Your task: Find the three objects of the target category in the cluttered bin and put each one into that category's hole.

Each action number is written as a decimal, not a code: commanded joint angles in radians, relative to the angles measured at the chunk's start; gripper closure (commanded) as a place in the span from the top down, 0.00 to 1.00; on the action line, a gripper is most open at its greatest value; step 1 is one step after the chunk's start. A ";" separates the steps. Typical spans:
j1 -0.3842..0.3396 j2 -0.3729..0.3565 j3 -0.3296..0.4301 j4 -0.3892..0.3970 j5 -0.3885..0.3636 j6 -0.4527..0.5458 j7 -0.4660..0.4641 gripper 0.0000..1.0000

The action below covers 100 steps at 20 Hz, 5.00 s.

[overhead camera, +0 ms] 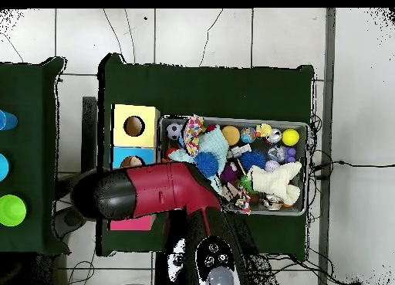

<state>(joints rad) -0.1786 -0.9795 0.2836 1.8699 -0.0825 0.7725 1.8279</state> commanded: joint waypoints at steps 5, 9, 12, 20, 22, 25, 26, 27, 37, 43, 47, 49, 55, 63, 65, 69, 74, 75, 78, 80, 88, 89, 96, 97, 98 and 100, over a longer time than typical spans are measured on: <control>-0.027 0.050 -0.061 0.061 0.040 -0.058 0.176 1.00; -0.053 0.093 -0.059 0.068 0.018 -0.115 0.135 1.00; -0.084 0.183 -0.053 0.068 -0.021 -0.219 0.104 1.00; -0.107 0.344 -0.052 0.063 -0.060 -0.438 0.103 1.00; -0.105 0.364 -0.054 0.067 -0.059 -0.474 0.104 1.00; -0.104 0.404 -0.058 0.063 -0.057 -0.528 0.100 1.00; -0.104 0.419 -0.057 0.060 -0.057 -0.546 0.100 1.00; -0.102 0.436 -0.058 0.056 -0.059 -0.566 0.105 1.00; -0.090 0.532 -0.062 0.036 -0.071 -0.691 0.126 1.00; -0.140 0.480 -0.048 0.053 -0.093 -0.600 0.059 1.00; -0.171 0.439 -0.050 0.061 -0.117 -0.539 0.015 1.00; -0.174 0.440 -0.051 0.059 -0.126 -0.538 0.016 1.00; -0.185 0.432 -0.047 0.056 -0.145 -0.522 0.014 1.00; -0.205 0.392 -0.027 0.082 -0.145 -0.480 0.008 1.00; -0.214 0.350 -0.021 0.094 -0.140 -0.428 -0.004 1.00; -0.232 0.271 -0.010 0.102 -0.122 -0.316 -0.034 1.00; -0.233 0.194 -0.003 0.117 -0.098 -0.223 -0.038 1.00; -0.234 0.186 -0.001 0.121 -0.097 -0.216 -0.036 1.00; -0.235 0.222 0.000 0.108 -0.117 -0.249 -0.028 1.00; -0.229 0.249 -0.005 0.098 -0.132 -0.278 -0.016 1.00; -0.183 0.324 -0.026 0.069 -0.171 -0.361 0.047 1.00; -0.179 0.330 -0.028 0.065 -0.175 -0.366 0.052 1.00; -0.149 0.399 -0.051 0.028 -0.200 -0.429 0.082 1.00; -0.145 0.413 -0.057 0.026 -0.206 -0.448 0.087 1.00; -0.139 0.427 -0.064 0.018 -0.210 -0.463 0.092 1.00; -0.125 0.451 -0.079 0.012 -0.217 -0.496 0.105 1.00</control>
<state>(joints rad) -0.3225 -0.6329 0.2564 1.9461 -0.2322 0.3964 1.8279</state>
